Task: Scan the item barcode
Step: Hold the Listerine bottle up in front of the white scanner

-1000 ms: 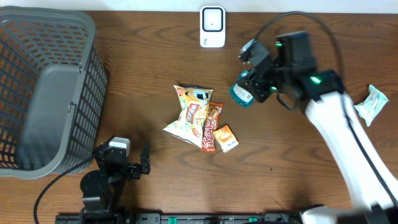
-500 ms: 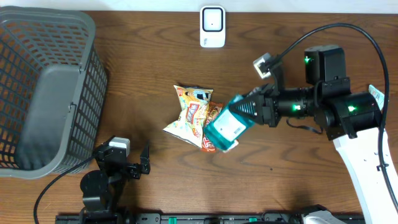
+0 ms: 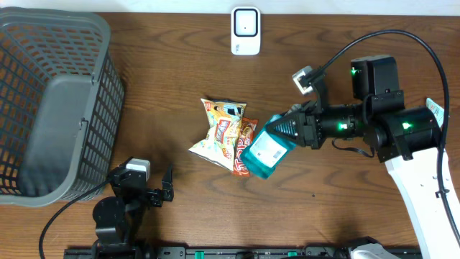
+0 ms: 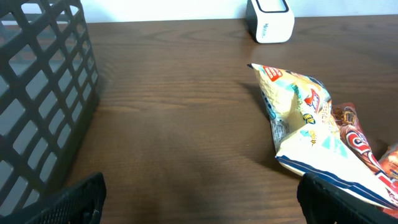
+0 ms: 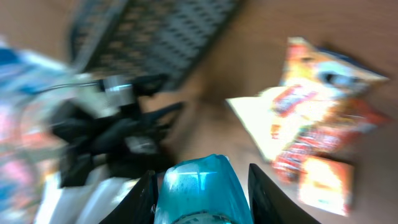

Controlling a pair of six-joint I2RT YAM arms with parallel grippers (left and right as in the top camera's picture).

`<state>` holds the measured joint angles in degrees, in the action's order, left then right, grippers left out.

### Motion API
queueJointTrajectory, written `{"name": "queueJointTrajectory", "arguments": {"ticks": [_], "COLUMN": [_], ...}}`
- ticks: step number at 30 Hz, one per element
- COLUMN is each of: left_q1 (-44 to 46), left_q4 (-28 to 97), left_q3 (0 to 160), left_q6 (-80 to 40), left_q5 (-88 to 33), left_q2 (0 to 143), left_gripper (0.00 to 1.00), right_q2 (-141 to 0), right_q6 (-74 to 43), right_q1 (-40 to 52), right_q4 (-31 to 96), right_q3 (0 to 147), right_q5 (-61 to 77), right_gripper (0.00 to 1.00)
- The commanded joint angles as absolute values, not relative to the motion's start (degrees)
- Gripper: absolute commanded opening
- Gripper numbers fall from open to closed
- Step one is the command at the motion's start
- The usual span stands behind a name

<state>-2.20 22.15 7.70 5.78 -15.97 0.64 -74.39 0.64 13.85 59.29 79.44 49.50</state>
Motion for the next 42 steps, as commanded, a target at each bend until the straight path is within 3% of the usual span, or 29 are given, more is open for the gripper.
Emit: {"name": "queueJointTrajectory", "arguments": {"ticks": [1, 13, 20, 28, 34, 42], "left_q1": [-2.33, -2.33, -2.33, -2.33, -2.33, -2.33], "left_q4": [23.44, 23.44, 23.44, 23.44, 23.44, 23.44], "left_q3": [6.87, 6.87, 6.87, 6.87, 6.87, 6.87], "left_q6": [5.23, 5.26, 5.26, 5.26, 5.26, 5.26], "left_q5": [-15.77, -15.77, -15.77, -15.77, -15.77, -15.77], "left_q2": [0.60, 0.60, 0.60, 0.60, 0.60, 0.60], "left_gripper": [0.98, 0.98, 0.98, 0.98, 0.98, 0.98], "right_q2": [-74.02, -84.44, -92.82, -99.31, -108.05, -125.03], "right_q6": [1.30, 1.34, 1.43, 13.58, 23.64, 35.20], "right_q1": [14.33, 21.96, 25.34, 26.89, 27.22, 29.47], "right_q4": [58.50, 45.10, 29.95, 9.34, -4.78, -6.90], "right_q3": [80.27, 80.23, 80.23, 80.25, 82.74, 102.67], "right_q5": [32.88, 6.55, -7.77, -21.12, -29.19, -38.24], "right_gripper": [0.01, 0.05, 0.06, 0.05, 0.14, 0.13]}}
